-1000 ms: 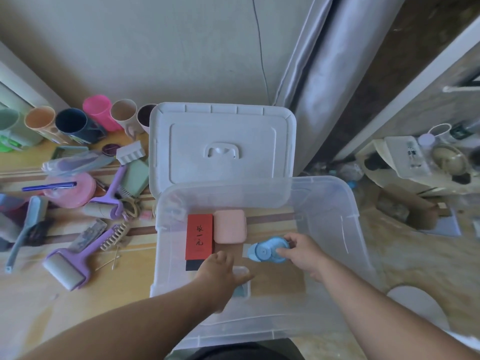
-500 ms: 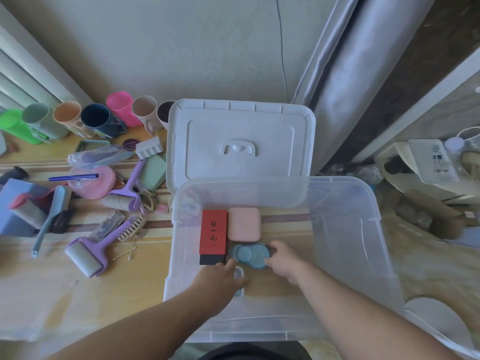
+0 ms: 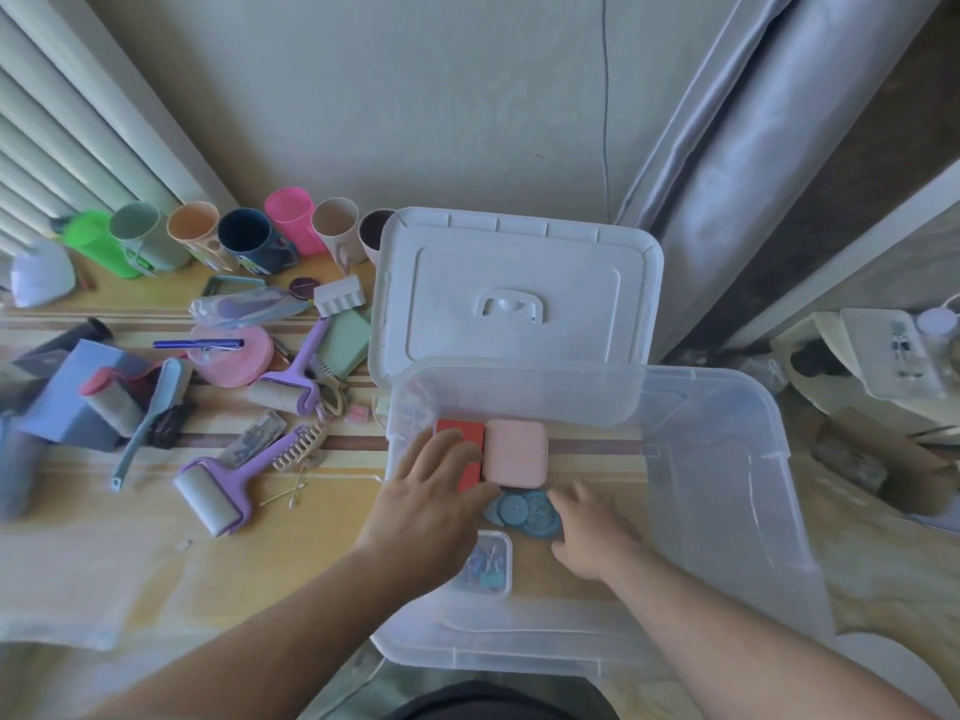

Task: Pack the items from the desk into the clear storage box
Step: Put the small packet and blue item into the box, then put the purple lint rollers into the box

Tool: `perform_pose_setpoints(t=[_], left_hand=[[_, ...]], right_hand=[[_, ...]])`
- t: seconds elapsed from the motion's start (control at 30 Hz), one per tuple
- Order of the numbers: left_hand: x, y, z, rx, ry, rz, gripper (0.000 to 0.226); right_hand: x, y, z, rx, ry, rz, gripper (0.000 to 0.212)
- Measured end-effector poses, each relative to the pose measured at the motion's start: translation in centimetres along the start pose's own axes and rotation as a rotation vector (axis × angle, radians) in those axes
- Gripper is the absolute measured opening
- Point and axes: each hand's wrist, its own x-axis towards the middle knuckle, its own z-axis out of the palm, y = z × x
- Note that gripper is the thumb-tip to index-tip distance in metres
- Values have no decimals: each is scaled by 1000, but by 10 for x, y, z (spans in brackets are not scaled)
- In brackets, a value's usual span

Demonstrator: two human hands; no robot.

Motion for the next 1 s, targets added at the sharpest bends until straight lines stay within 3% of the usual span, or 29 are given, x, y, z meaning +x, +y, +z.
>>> perform_pose_setpoints(t=[0.07, 0.13, 0.2, 0.37, 0.5, 0.63, 0.73, 0.87, 1.0], left_hand=[[-7, -6, -11, 38, -47, -126, 54], [-17, -16, -15, 54, -76, -211, 66], [-28, -29, -18, -23, -1, -249, 61], [-60, -95, -13, -224, 116, -442, 53], [-104, -171, 9, -148, -5, -639, 60], [-151, -248, 17, -108, -130, -763, 64], [-179, -293, 20, -95, -232, -783, 69], [-201, -319, 35, -73, -269, -619, 82], [-198, -315, 62, -65, -205, -448, 101]], right_hand=[[-6, -6, -9, -68, 24, 47, 57], [-12, -17, -23, -136, 231, 70, 45], [-19, -32, -42, -135, 447, 24, 43], [-36, -101, -76, 107, 809, -326, 39], [-46, -192, -94, 187, 968, -659, 28], [-17, -287, -78, 131, 854, -782, 36], [29, -336, -66, 75, 657, -658, 38], [89, -372, -69, -114, 444, -431, 38], [143, -389, -84, -286, 350, -366, 75]])
